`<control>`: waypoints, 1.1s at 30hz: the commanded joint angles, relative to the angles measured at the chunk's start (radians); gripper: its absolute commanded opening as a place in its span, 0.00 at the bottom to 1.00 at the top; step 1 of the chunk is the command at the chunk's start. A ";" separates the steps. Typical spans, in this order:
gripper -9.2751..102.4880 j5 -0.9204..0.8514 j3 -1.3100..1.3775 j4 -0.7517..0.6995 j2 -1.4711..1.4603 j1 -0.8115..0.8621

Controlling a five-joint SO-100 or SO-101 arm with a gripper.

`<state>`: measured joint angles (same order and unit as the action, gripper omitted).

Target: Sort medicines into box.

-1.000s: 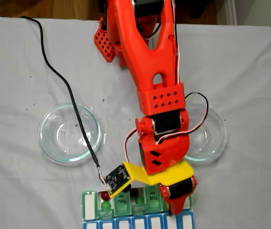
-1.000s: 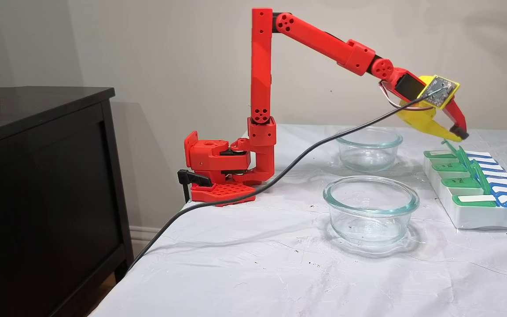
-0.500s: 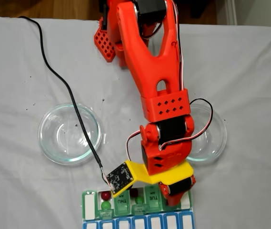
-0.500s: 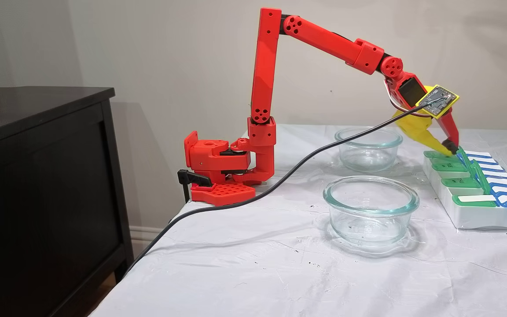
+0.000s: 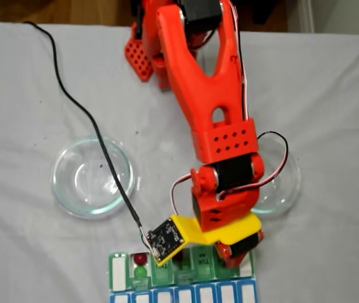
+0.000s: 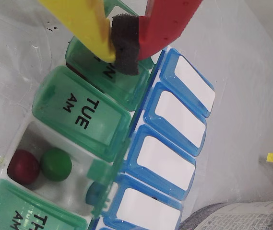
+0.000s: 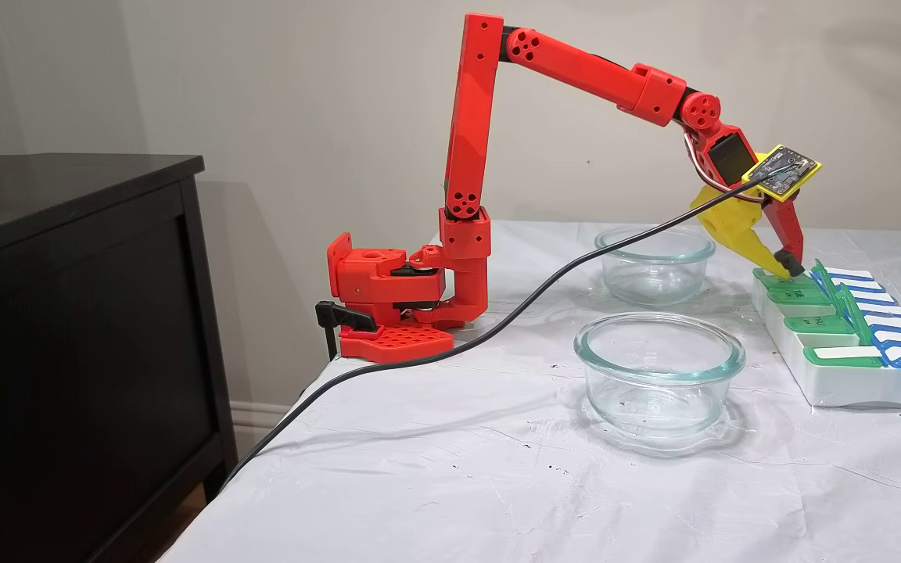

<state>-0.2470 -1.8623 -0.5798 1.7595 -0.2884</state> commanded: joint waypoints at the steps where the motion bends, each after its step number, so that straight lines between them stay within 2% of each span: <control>1: 0.08 0.006 0.081 -0.058 -0.028 -0.008; 11: 0.08 0.014 0.198 -0.288 -0.141 -0.029; 20: 0.08 0.012 0.275 -0.437 -0.193 -0.038; 26: 0.08 0.018 0.249 -0.394 -0.126 -0.021; 33: 0.08 -0.006 0.064 -0.149 0.221 0.055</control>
<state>-0.2301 -1.7380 -0.8498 1.7349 -0.2654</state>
